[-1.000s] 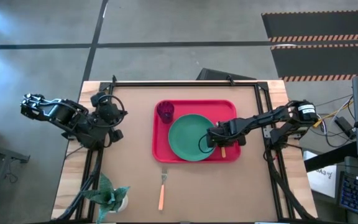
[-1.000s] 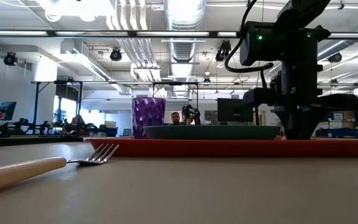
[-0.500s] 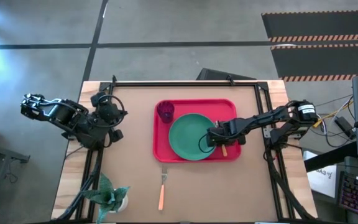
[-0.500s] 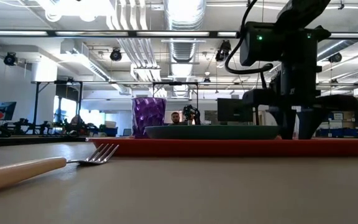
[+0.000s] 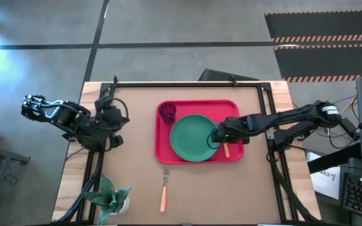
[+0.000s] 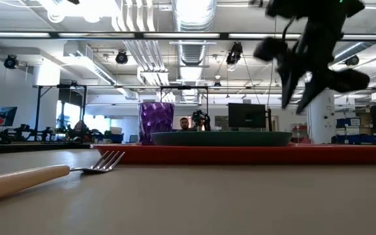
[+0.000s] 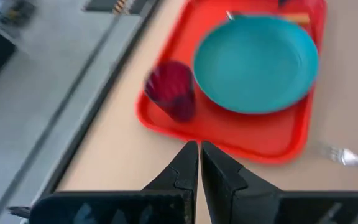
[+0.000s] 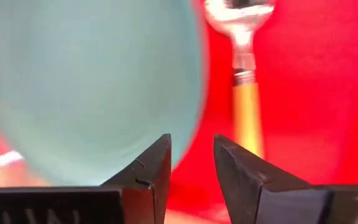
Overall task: Pick and place plate/cup/fork/spoon on tray
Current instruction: Put the orange fork beside the yellow spoon on the red tray
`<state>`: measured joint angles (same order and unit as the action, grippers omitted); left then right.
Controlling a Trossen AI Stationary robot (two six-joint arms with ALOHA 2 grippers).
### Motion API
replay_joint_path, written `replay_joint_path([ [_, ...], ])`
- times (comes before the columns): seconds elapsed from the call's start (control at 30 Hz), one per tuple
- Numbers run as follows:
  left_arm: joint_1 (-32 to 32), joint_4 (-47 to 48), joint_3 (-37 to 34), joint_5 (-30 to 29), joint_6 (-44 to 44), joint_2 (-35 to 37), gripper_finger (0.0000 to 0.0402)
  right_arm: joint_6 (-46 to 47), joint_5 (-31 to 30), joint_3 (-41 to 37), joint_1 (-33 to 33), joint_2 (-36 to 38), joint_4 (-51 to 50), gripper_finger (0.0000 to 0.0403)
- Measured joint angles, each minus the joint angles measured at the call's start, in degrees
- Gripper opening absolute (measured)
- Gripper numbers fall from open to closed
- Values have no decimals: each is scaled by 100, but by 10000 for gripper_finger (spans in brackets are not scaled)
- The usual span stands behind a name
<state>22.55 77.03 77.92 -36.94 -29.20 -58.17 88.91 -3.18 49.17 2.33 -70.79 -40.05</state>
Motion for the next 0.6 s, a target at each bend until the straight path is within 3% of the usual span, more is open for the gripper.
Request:
replay_joint_path([
  [0.07,0,-7,-240,286,-59,-13,0,-179,-267,140,189,277,242,97],
  [0.2,9,-209,-1004,921,-545,-106,0,-1319,-1384,723,751,609,1050,58],
  [0.33,151,-1415,-1847,1810,-1007,-382,0,-2717,-2198,1624,1289,591,1245,14],
  [0.5,574,-4038,-2437,1986,-1186,-1086,0,-4087,-2157,2679,1585,360,1055,9],
  [0.6,709,-4575,-2409,1867,-1722,-1786,0,-4540,-2016,3232,1621,218,708,8],
])
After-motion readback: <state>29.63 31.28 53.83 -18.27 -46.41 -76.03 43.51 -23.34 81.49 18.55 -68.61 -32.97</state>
